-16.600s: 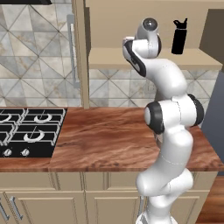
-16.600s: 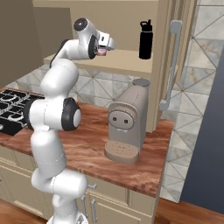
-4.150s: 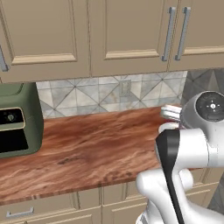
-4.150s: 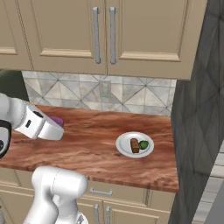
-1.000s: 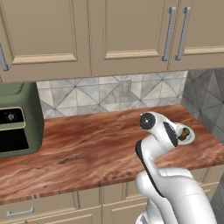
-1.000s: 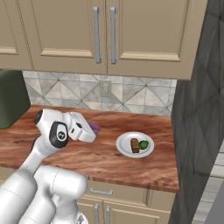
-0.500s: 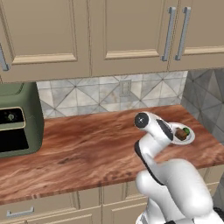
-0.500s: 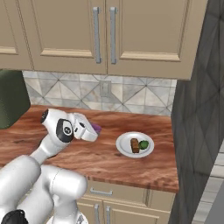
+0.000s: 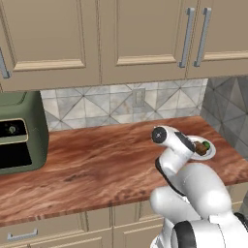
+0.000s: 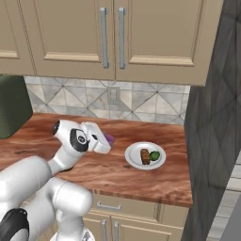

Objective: Pick the avocado and bread from the counter and place them on the plate. Then pick the jam from the cabinet and place it next to the plate. Lastly close the cabinet door.

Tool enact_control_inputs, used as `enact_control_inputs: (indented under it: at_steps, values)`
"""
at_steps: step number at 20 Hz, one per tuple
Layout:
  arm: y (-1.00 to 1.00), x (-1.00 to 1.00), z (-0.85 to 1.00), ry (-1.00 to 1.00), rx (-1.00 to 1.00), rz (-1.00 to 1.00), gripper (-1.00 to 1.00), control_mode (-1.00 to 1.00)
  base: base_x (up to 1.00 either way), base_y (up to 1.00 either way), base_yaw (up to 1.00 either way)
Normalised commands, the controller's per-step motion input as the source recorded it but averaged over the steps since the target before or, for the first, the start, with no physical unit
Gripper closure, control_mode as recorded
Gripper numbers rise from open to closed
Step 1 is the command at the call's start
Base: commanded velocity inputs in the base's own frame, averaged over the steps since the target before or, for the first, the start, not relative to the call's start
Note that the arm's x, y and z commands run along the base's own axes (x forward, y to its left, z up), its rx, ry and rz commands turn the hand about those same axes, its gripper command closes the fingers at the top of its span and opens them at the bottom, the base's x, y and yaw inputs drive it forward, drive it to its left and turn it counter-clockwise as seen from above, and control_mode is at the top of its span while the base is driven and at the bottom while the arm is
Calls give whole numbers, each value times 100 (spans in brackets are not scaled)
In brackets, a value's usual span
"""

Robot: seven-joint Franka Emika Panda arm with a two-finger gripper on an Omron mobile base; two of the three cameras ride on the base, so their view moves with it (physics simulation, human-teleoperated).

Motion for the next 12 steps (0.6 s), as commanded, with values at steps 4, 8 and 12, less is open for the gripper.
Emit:
enact_control_inputs:
  at_steps: [4, 8, 12]
  values:
    - [-19, 6, -63, -12, 0, 1, 100, -100, 0, 0, 0]
    - [-5, 6, -55, -9, 0, 2, 100, -100, 0, 0, 0]
    - [0, 5, -44, -8, 0, 4, 100, -100, 0, 0, 0]
